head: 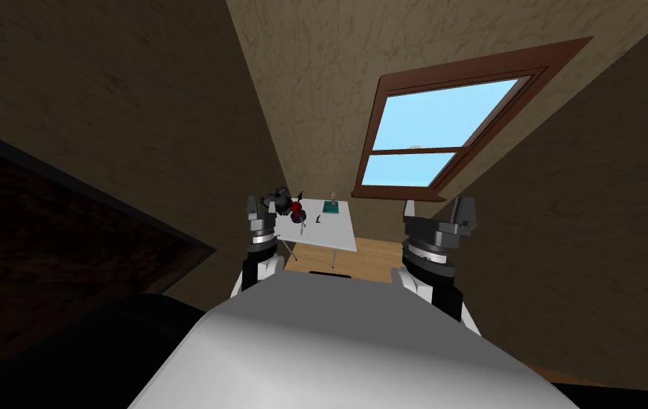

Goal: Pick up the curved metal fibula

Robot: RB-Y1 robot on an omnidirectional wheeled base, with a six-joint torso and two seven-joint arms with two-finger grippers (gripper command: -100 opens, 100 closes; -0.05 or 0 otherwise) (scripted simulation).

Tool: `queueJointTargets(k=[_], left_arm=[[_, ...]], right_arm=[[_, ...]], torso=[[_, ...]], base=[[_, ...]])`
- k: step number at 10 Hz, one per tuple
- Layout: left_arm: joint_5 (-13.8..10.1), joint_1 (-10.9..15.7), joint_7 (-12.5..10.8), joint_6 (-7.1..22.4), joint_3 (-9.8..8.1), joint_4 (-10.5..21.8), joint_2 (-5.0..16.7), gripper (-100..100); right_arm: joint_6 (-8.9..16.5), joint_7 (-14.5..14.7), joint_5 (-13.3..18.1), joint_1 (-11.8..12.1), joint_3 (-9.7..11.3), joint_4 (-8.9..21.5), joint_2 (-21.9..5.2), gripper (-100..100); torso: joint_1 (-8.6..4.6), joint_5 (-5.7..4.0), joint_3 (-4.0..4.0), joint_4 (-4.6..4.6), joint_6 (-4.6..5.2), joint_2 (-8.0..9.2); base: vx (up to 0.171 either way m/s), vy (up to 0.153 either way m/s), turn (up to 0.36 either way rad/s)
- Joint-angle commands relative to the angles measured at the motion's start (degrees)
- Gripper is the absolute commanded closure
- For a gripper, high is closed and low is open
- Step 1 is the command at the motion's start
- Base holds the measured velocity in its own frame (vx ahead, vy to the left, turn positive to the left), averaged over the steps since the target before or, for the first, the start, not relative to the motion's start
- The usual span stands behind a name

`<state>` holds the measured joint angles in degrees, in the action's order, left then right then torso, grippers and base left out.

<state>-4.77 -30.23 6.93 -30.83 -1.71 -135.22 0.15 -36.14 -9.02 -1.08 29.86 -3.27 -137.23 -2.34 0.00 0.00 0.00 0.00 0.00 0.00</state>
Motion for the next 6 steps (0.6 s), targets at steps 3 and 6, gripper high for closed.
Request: queueJointTargets(k=[3, 6], left_arm=[[-0.14, 1.05, -2.23, 3.48, -2.55, 0.51, 4.33, -100], [-0.51, 2.20, -4.96, 8.01, -5.94, 1.32, 6.08, -100]], right_arm=[[0.00, 0.00, 0.00, 0.00, 0.01, 0.00, 0.01, 0], [0.00, 0.00, 0.00, -0.01, 0.02, 0.00, 0.02, 0]], torso=[[-0.56, -0.12, 0.03, 0.01, 0.01, 0.06], [-0.80, -0.19, 0.13, 0.05, 0.01, 0.22]], base=[[-0.024, -0.151, -0.017], [-0.054, -0.214, -0.021]])
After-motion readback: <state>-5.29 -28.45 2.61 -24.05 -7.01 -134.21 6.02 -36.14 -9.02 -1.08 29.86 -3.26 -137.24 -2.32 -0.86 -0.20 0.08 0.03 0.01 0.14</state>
